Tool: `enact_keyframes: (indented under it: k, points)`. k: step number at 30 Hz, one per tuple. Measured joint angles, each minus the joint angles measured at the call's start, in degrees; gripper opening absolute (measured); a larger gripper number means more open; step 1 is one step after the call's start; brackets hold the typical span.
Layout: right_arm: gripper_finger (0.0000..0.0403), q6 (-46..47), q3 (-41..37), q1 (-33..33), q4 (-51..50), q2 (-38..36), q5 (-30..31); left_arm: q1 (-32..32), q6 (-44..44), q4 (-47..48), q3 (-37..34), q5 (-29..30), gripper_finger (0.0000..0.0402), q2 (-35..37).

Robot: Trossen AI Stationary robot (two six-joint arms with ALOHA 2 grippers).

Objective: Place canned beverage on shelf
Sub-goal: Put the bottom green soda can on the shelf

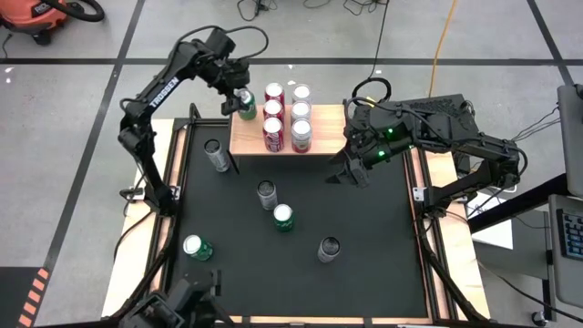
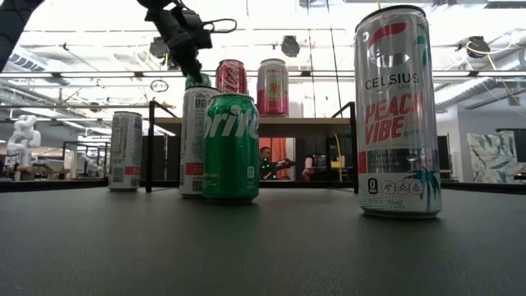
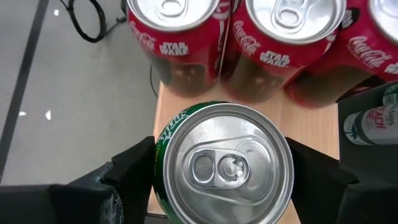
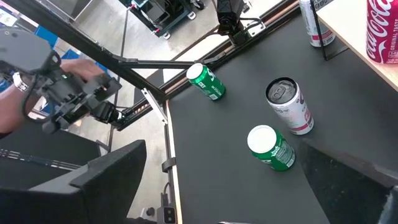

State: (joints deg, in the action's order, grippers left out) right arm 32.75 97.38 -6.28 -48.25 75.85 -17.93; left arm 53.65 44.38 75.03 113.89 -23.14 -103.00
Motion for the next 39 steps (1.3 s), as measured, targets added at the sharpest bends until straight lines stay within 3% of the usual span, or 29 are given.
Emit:
enact_keyframes:
  k: [12, 39]
  points:
    - [0.04, -0.02, 0.0, 0.02, -0.02, 0.02, 0.18, 0.02, 1.05, 0.58, 0.0, 3.54, 0.029, -0.76]
    - [0.04, 0.26, 0.0, 0.02, -0.04, 0.02, 1.62, -0.15, -2.25, -1.66, 0.12, 1.79, 0.0309, -2.38]
